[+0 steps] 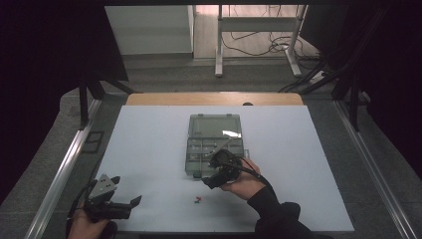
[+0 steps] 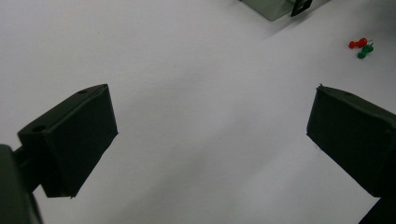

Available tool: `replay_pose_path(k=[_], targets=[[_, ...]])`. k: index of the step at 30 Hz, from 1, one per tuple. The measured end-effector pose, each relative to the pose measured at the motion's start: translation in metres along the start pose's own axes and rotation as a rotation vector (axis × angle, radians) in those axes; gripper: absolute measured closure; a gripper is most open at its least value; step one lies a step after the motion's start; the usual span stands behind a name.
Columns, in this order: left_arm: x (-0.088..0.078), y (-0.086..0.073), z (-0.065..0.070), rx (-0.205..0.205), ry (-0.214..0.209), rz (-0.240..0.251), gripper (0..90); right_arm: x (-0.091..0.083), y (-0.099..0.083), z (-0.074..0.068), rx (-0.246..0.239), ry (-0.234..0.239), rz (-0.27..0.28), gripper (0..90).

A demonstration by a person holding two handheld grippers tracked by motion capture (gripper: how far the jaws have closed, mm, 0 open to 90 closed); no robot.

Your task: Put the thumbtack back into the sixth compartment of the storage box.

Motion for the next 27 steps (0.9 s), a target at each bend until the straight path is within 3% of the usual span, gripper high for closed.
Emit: replay_pose_path(k=[4, 16, 24, 27], targets=[[0.000, 0.000, 0.000, 0.000, 0.000, 0.000, 2.0, -0.001, -0.001, -0.003, -0.010, 0.008, 0.009, 34.2], [0.000, 0.000, 0.000, -0.001, -0.002, 0.002, 2.0, -0.001, -0.004, -0.011, -0.019, 0.032, 0.013, 45.6], [0.000, 0.000, 0.000, 0.000, -0.002, 0.001, 2.0, 0.003, -0.010, -0.021, -0.046, 0.046, -0.020, 53.1], [0.000, 0.000, 0.000, -0.002, -0.002, 0.001, 2.0, 0.006, -0.013, -0.027, -0.052, 0.075, -0.035, 60.8]])
Point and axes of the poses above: each handheld gripper's, and its own axes: x roughly forward along the jaws, y roughly out of its top, z roughly to its right, the point moved 8 cm from there along x, roughly forward along the jaws, and after that the axes turned 15 degrees about z, right-handed, at the moved point
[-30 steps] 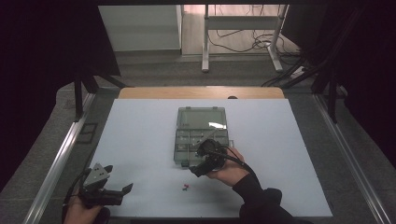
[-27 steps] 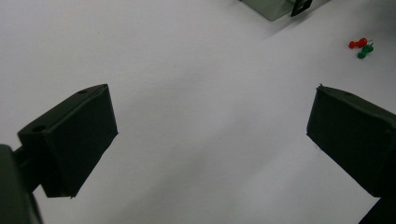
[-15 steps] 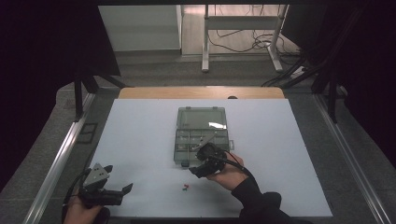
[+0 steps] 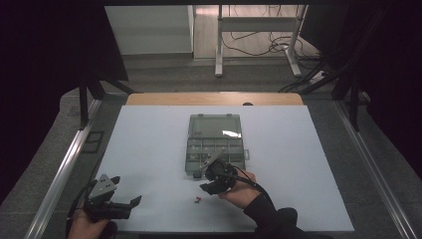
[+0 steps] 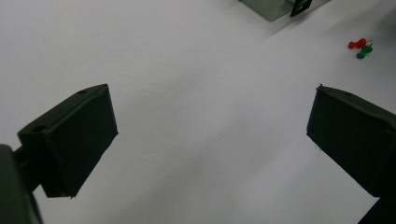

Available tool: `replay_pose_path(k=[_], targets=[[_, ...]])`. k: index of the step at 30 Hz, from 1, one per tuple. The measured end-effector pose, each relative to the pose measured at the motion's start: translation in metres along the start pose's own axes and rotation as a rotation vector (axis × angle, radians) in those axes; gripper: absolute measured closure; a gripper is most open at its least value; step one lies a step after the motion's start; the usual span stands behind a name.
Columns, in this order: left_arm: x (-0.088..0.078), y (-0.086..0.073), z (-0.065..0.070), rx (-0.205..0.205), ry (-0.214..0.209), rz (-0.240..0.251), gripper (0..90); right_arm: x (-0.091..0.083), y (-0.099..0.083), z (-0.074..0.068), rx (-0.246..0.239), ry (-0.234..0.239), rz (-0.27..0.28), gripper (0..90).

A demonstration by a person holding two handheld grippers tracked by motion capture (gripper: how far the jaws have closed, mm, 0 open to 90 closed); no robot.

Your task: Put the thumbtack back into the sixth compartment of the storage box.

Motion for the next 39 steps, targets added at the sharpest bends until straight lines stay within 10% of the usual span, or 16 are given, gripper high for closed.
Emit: replay_pose_path(k=[15, 39], targets=[[0.000, 0.000, 0.000, 0.002, -0.001, 0.001, 2.0, 0.023, -0.011, -0.022, -0.042, 0.080, -0.062, 75.5], [0.000, 0.000, 0.001, 0.001, -0.007, 0.003, 2.0, 0.034, -0.017, -0.022, -0.056, 0.051, -0.086, 82.1]])
Point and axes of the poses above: each handheld gripper's, and its own axes: x roughly forward along the jaws, y roughly out of its top, z roughly to its right, the point moved 8 cm from there along x, roughly forward along the jaws, and after that the axes turned 15 degrees about z, right-handed, at the moved point
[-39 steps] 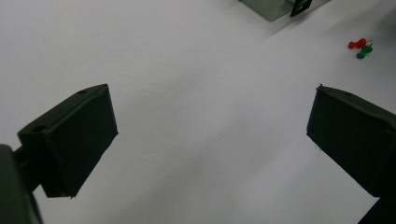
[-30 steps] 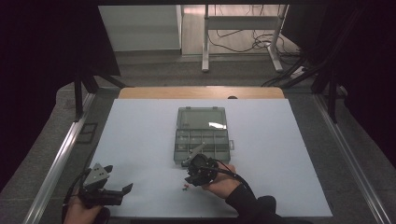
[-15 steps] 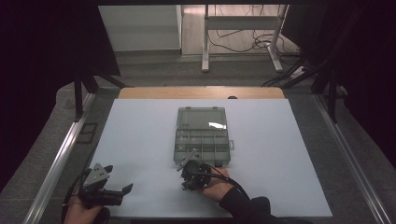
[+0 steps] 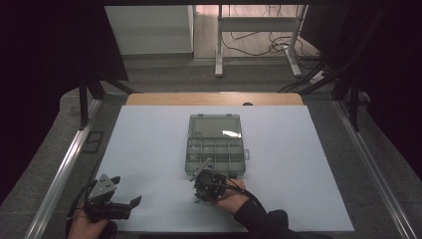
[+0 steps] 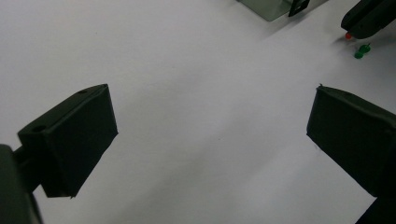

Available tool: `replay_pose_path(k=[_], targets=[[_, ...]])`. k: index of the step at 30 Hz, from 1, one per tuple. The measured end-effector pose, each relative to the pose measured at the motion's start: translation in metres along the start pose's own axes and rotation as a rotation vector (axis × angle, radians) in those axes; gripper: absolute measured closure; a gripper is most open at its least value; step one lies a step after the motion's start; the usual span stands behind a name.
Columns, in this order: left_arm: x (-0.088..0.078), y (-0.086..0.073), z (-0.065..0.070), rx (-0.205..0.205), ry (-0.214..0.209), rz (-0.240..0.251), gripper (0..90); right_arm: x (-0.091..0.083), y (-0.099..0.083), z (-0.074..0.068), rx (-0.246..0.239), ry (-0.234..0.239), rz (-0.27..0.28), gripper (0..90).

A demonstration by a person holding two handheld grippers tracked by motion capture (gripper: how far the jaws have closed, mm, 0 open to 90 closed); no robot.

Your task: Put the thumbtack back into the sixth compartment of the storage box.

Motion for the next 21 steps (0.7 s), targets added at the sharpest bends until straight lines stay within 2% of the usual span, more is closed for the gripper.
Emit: replay_pose_path(k=[21], targets=[[0.000, 0.000, 0.000, -0.008, -0.009, 0.002, 2.0, -0.018, 0.012, 0.014, 0.044, -0.013, 0.067, 82.1]])
Point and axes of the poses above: each handheld gripper's, and its own axes: x roughly forward along the jaws, y roughly out of its top, z roughly to its right, the point moved 8 cm from there along x, roughly forward along the jaws, and after that the axes turned 15 degrees about z, right-handed, at the moved point
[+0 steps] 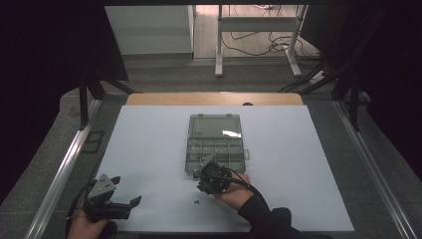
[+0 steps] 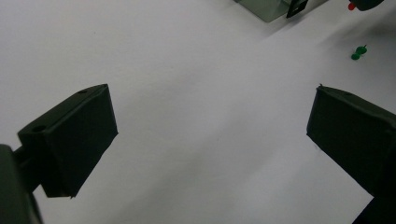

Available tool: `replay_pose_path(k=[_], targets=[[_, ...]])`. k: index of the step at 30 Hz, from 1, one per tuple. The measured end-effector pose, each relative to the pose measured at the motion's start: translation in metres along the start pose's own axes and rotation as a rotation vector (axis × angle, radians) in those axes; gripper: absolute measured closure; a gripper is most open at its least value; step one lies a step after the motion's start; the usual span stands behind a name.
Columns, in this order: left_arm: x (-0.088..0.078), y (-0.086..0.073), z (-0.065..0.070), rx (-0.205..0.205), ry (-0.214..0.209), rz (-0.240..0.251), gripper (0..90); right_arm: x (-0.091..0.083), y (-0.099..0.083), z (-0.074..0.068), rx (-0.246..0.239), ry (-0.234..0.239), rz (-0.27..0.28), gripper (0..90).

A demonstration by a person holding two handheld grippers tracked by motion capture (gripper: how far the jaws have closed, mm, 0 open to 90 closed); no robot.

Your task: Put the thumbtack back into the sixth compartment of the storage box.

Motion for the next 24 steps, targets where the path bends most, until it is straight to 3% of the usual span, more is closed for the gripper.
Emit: replay_pose_path(k=[24], targets=[[0.000, 0.000, 0.000, -0.008, -0.005, -0.002, 2.0, -0.011, 0.012, 0.024, 0.038, -0.042, 0.045, 81.9]])
Point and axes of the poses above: each handheld gripper's, and its own axes: x roughly forward along the jaws, y roughly out of its top, z roughly to its right, the point moved 8 cm from there along x, roughly forward along the jaws, and after that the axes turned 15 degrees about z, right-handed, at the moved point
